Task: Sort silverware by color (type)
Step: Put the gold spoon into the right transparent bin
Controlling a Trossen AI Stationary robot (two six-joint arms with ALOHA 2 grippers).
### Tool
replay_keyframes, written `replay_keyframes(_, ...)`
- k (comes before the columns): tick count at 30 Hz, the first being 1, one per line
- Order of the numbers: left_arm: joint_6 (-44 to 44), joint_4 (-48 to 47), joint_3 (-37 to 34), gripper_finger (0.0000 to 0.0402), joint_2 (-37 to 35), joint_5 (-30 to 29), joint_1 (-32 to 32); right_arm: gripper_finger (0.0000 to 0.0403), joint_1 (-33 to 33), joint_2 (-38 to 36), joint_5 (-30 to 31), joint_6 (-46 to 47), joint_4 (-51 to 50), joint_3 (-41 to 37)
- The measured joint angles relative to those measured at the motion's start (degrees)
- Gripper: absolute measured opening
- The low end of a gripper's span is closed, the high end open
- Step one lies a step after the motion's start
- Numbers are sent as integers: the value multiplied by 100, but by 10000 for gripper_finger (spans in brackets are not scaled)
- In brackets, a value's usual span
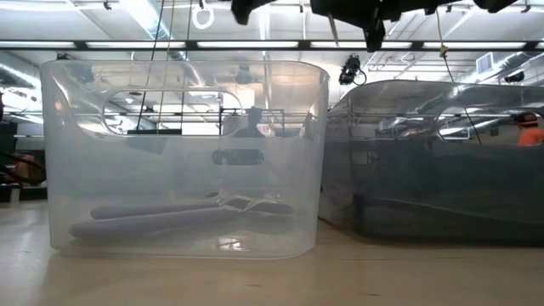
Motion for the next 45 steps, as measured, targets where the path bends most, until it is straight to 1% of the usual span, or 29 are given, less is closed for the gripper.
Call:
replay_keyframes(3, -286, -717, 2, 161, -99, -17, -83, 31, 19, -158, 36, 447, -571, 0)
replay_keyframes(6, -550, -1292, 0, 161, -95, -27, -223, 31, 26, -276, 15, 1109, -1193, 0)
replay_keyframes(12, -924, -2036, 0, 162, -90, -88, -652, 32, 115, -354, -294, 2293, -2367, 0)
replay_keyframes(15, -1003, -2064, 0, 162, -90, -323, -927, 32, 137, -407, -504, 2820, -2887, 11)
replay_keyframes(18, -1009, -2055, 0, 162, -34, -591, -1181, 33, 166, -429, -688, 3299, -3746, 197)
replay_keyframes(24, -1024, -2114, 1, 162, 129, -1142, -1546, 33, 392, -424, -724, 4076, -5331, 783)
replay_keyframes(28, -1026, -2086, 0, 162, 299, -1287, -1690, 33, 575, -424, -740, 4517, -6093, 1098)
replay_keyframes(34, -1139, -2050, -7, 162, 391, -1402, -1756, 33, 789, -422, -787, 5039, -6854, 1316)
replay_keyframes(45, -1219, -2056, -7, 162, 404, -1445, -1789, 33, 1037, -422, -1196, 5589, -7744, 1728)
